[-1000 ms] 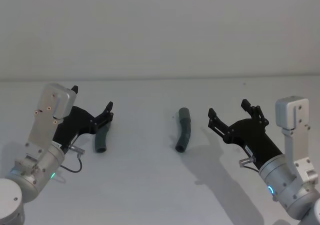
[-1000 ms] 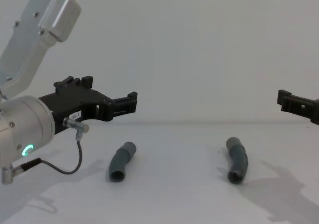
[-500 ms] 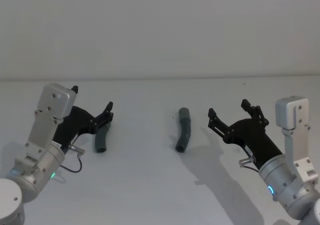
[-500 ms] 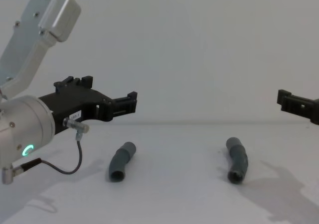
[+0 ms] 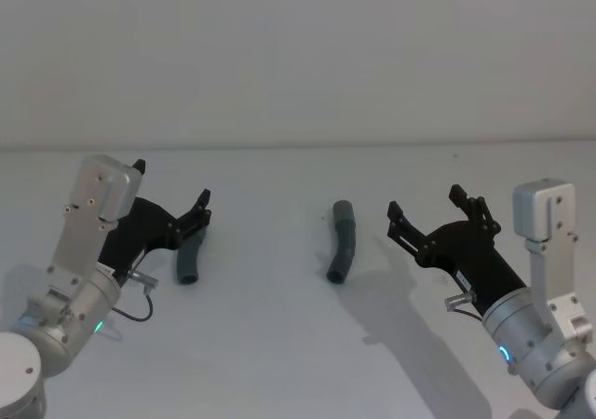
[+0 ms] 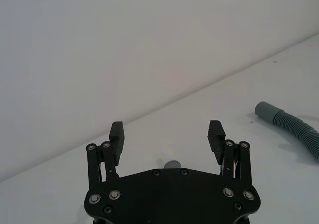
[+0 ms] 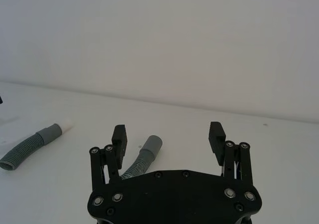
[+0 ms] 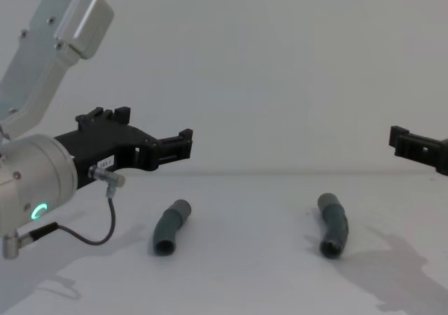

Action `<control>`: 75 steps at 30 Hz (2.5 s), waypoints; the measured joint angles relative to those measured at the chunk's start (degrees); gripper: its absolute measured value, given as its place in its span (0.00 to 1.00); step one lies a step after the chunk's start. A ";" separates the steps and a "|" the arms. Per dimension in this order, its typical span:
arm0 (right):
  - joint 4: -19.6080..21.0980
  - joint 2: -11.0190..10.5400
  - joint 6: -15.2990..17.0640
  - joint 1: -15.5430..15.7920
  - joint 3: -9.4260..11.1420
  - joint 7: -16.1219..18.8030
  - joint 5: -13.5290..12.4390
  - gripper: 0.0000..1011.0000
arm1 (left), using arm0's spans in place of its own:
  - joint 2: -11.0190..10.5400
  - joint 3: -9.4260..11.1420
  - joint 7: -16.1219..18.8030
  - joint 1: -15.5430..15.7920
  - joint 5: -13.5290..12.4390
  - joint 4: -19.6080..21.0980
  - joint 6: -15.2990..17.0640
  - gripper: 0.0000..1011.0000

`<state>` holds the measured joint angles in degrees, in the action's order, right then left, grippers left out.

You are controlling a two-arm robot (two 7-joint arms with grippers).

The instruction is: Use both hands to pick up one end of the pipe from the table, align the ends, and insert them.

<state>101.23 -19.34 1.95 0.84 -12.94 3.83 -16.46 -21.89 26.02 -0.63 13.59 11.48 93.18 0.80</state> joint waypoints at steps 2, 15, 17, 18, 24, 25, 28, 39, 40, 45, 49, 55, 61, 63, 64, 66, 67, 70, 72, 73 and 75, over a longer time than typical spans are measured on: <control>0.00 0.00 0.00 -0.01 0.00 0.00 0.00 0.99 | 0.00 0.00 0.00 0.00 0.00 0.00 0.00 0.99; 0.00 0.00 0.00 0.00 0.00 0.00 0.00 0.99 | 0.00 0.00 0.00 0.00 0.00 0.00 0.00 0.99; 0.00 0.00 0.00 0.00 0.00 0.00 0.00 0.99 | 0.00 0.00 0.00 0.00 0.00 0.00 0.00 0.99; 0.00 0.00 0.00 0.00 0.00 0.00 0.00 0.99 | 0.00 0.00 0.00 0.00 0.00 0.00 0.00 0.99; 0.00 0.00 0.00 0.00 0.00 0.00 0.00 0.99 | 0.05 -0.02 -0.08 0.08 0.00 -0.05 -0.03 0.99; 0.00 0.00 0.00 0.00 0.00 0.00 0.00 0.99 | 0.12 -0.03 -0.25 0.26 0.01 -0.25 -0.11 0.99; 0.00 0.00 0.00 0.00 0.00 0.00 0.00 0.99 | 0.46 -0.03 -0.87 1.08 0.07 -1.15 -0.50 0.99; 0.00 0.00 0.00 0.00 0.00 0.00 0.00 0.99 | 2.84 0.26 -2.72 5.10 0.44 -4.88 -1.27 0.99; 0.00 0.00 0.00 0.00 0.00 0.00 0.00 0.99 | 2.94 0.25 -2.75 5.24 0.47 -4.94 -1.13 0.99; 0.00 0.00 0.00 0.00 0.00 0.00 0.00 0.99 | 3.17 -0.15 -2.89 5.74 0.81 -4.28 1.34 0.99; 0.00 0.00 0.00 0.00 0.00 0.00 0.00 0.99 | 2.80 -0.68 -2.90 5.63 1.06 -2.50 4.15 0.99; 0.00 0.00 0.00 0.00 0.00 0.00 0.00 0.99 | 1.96 -1.75 -2.78 4.81 1.65 0.81 8.73 0.99; 0.00 0.00 0.00 0.00 0.00 0.00 0.00 0.99 | 0.77 -2.94 -2.75 3.64 2.50 4.36 13.99 0.99; 0.00 0.00 0.00 0.00 0.00 0.00 0.00 0.99 | 0.47 -3.21 -2.78 3.37 2.70 5.35 15.29 0.99; 0.00 0.00 0.00 0.00 0.00 0.00 0.00 0.99 | 0.17 -3.50 -2.85 3.09 2.96 6.18 16.77 0.99; 0.00 0.00 0.00 0.00 0.00 0.00 0.00 0.99 | -0.28 -3.92 -2.94 2.63 3.28 7.48 18.67 0.99; 0.00 0.00 0.00 0.00 0.00 0.00 0.00 0.99 | -0.28 -3.92 -2.94 2.63 3.28 7.48 18.67 0.99; 0.00 0.00 0.00 0.00 0.00 0.00 0.00 0.99 | -0.84 -4.50 -2.98 1.80 3.76 9.11 21.74 0.99; 0.00 0.00 0.00 0.00 0.00 0.00 0.00 0.99 | -0.96 -4.73 -2.96 1.50 3.94 9.70 22.92 0.99; 0.00 0.00 0.00 0.00 0.00 0.00 0.00 0.99 | -1.04 -4.97 -2.89 1.12 4.08 10.18 23.90 0.99; 0.00 0.00 0.00 0.00 0.00 0.00 0.00 0.99 | -1.06 -5.15 -2.76 0.81 4.18 10.49 24.73 0.99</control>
<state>101.23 -19.33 1.95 0.84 -12.94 3.83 -16.46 -22.95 20.88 -3.38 14.40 15.67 103.67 25.53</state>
